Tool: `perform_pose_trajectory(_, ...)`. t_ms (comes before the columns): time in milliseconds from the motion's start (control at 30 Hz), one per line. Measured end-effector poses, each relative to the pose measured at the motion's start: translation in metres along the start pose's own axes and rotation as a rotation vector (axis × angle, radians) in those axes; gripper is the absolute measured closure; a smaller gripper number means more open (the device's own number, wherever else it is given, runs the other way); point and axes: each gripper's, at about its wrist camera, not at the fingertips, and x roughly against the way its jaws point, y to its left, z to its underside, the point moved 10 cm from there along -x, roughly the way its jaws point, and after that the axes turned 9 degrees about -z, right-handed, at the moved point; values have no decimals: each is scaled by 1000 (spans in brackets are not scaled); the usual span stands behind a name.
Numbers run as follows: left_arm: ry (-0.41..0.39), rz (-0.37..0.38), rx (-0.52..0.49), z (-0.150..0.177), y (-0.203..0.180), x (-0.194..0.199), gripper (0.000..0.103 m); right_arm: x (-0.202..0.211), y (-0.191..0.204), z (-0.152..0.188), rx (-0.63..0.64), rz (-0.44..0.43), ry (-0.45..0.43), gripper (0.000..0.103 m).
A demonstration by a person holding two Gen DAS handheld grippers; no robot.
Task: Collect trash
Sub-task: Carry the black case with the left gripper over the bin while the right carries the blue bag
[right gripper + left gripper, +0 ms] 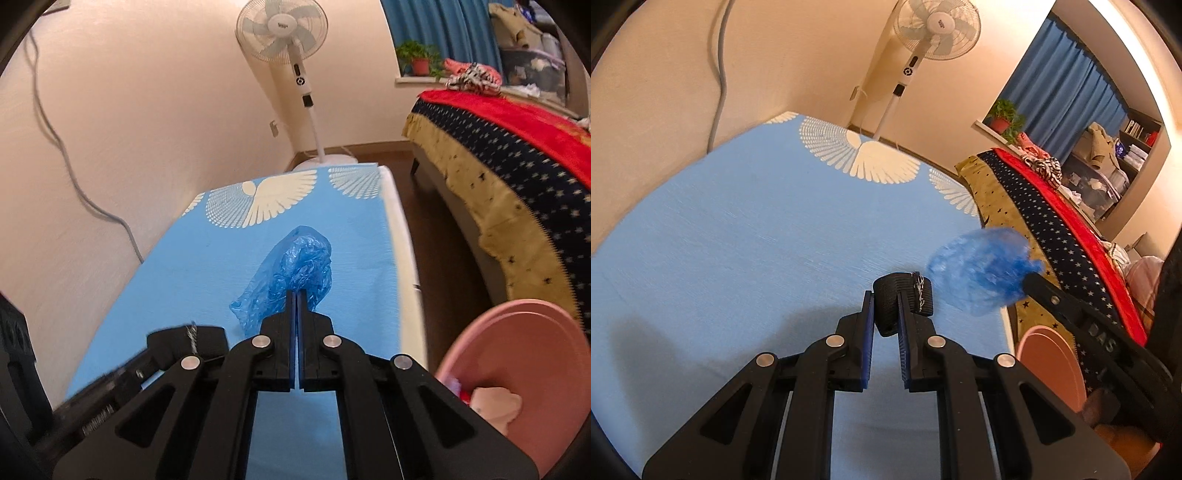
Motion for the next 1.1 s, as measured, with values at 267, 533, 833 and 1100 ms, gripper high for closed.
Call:
perform_pose_trajectory(267,-37,16,-56,8,-14,39,91,66,-6,15,12,49,-35,102)
perform_pose_trajectory(533,-71,22,-102,18,-21,73,91,113,-10,35,-13,67,-64,102)
perform_pose_trajectory(833,-99,31,-164,28,-29,99,91,148,-5,51,-16,69,-86,102)
perform_pose_trajectory(1100,-97,41,-195,39,-33,111,91,171,1,66,-14,81,-90,102)
